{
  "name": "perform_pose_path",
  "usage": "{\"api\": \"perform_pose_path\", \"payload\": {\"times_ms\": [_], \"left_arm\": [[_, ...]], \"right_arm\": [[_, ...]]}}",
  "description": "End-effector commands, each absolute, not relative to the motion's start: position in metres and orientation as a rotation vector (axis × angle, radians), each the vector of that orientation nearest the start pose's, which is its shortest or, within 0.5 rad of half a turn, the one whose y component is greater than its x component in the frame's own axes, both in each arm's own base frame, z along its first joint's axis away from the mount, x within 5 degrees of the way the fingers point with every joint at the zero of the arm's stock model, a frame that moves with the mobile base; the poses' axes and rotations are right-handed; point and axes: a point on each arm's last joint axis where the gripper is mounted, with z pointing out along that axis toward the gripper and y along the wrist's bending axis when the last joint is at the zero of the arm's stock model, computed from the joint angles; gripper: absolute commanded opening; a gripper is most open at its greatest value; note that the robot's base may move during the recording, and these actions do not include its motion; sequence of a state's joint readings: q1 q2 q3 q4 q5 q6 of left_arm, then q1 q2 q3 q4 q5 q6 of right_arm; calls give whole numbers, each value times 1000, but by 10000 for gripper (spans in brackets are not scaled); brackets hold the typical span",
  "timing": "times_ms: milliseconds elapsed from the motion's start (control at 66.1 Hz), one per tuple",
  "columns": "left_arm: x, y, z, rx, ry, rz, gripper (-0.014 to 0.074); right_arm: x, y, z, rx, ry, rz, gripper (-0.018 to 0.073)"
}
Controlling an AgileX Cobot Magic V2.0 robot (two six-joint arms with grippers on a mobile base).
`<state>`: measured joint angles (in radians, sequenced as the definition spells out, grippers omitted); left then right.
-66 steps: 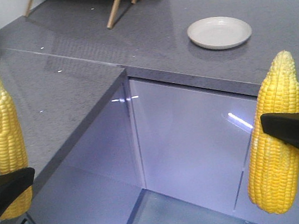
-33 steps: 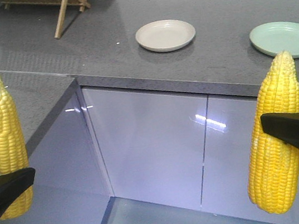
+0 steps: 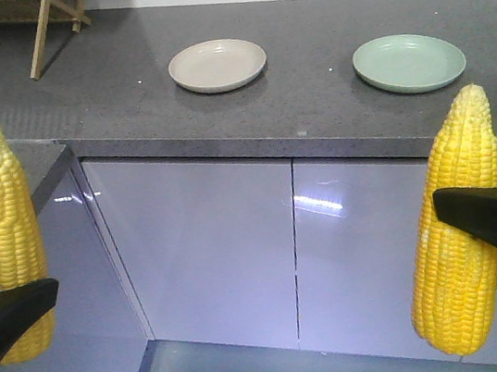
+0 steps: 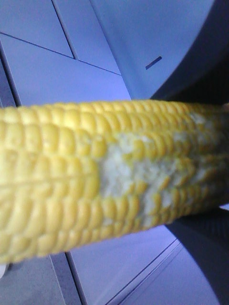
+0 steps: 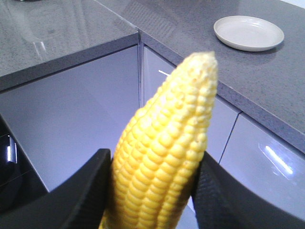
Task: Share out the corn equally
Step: 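Drive the base toward the two empty plates holding both cobs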
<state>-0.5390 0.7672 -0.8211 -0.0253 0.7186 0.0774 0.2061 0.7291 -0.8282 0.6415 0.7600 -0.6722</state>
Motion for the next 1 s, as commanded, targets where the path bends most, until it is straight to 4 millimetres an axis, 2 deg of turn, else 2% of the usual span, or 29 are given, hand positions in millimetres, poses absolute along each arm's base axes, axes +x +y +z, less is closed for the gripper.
{"api": "perform_pose_path", "payload": {"times_ms": [0, 984], "left_arm": [[124, -77, 368, 615, 1977, -326, 303], [124, -77, 368, 615, 1977, -326, 303]], "right_arm": [[122, 63, 384, -589, 1840, 452, 204], [122, 63, 384, -589, 1840, 452, 204]]}}
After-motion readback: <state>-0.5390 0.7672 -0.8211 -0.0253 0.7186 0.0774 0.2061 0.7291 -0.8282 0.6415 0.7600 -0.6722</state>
